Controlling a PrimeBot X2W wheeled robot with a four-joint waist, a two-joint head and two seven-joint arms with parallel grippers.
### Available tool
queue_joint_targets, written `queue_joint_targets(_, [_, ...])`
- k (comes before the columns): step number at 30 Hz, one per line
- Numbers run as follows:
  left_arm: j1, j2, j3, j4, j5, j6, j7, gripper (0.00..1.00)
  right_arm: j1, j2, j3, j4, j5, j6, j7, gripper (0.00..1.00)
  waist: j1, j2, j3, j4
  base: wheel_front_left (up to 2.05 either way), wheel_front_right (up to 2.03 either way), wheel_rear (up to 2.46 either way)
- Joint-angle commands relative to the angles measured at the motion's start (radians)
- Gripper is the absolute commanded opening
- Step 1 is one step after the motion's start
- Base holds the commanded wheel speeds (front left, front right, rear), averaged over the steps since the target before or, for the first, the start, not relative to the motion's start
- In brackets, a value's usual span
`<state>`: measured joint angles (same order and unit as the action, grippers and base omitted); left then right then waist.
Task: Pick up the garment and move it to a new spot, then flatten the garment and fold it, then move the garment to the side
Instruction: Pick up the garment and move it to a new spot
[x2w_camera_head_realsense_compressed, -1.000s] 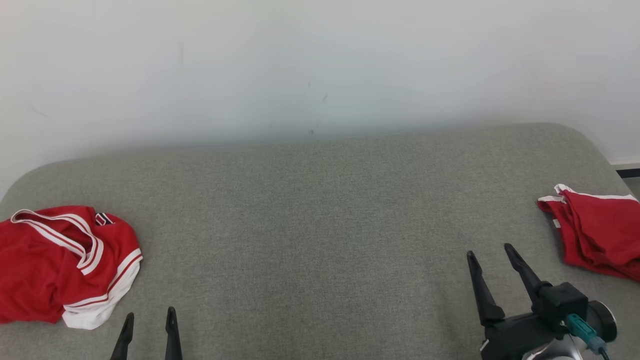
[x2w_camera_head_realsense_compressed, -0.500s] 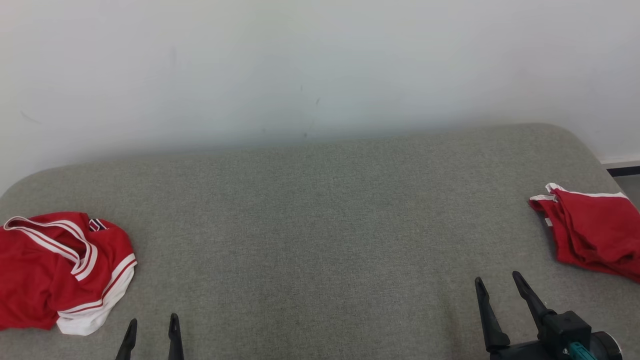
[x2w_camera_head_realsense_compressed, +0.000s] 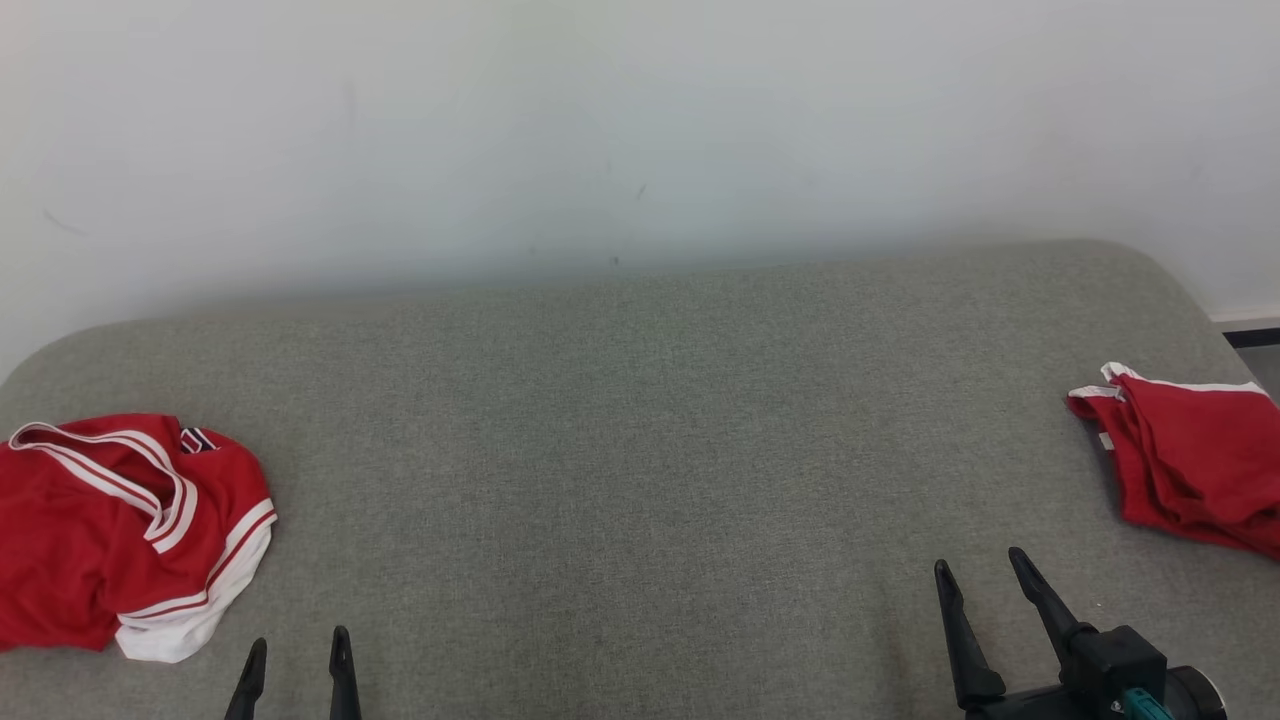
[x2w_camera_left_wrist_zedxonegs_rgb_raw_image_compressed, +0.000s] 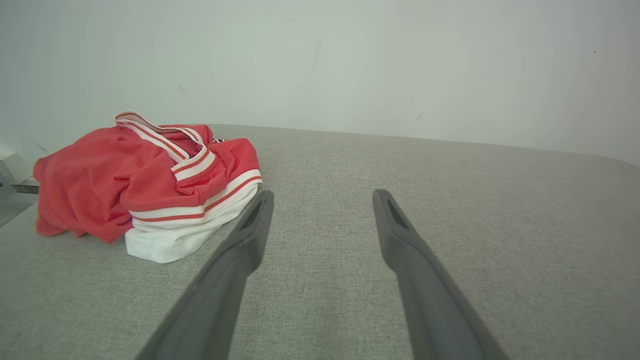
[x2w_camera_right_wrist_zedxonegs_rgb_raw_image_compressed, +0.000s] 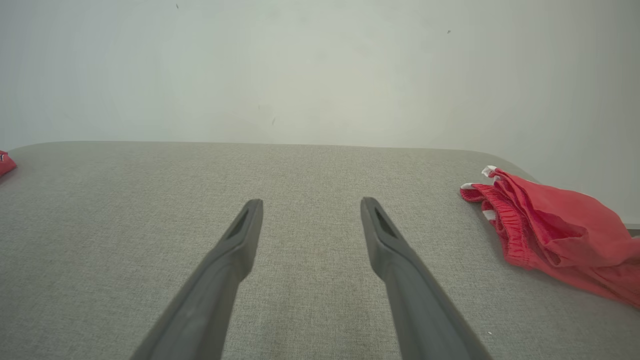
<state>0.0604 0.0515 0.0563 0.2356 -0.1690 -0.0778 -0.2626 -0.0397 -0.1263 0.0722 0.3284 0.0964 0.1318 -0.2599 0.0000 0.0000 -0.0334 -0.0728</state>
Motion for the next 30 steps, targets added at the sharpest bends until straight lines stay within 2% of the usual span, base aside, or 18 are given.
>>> queue_joint_targets(1, [0.003, -0.002, 0.003, -0.001, -0.003, 0.004, -0.003, 1.00, 0.007, 0.002, 0.002, -0.002, 0.001, -0.003, -0.004, 1.00, 0.0000, 0.0000, 0.002, 0.001, 0.00, 0.00, 0.00])
queue_joint_targets(8, [-0.004, -0.002, 0.007, -0.001, -0.006, 0.005, -0.003, 1.00, 0.008, 0.003, 0.004, -0.008, 0.005, -0.003, -0.006, 1.00, 0.0000, 0.0000, 0.010, 0.014, 0.00, 0.00, 0.00])
queue_joint_targets(13, [-0.001, -0.002, 0.006, -0.001, -0.007, 0.009, -0.003, 1.00, 0.019, 0.003, 0.001, -0.011, 0.002, -0.003, -0.005, 1.00, 0.0000, 0.0000, 0.010, 0.053, 0.00, 0.00, 0.00])
queue_joint_targets(30, [0.040, -0.001, 0.055, 0.002, 0.016, 0.000, -0.003, 1.00, 0.039, 0.019, 0.056, -0.002, 0.021, -0.003, -0.006, 1.00, 0.0000, 0.0000, -0.027, 0.293, 0.00, 0.00, 0.00])
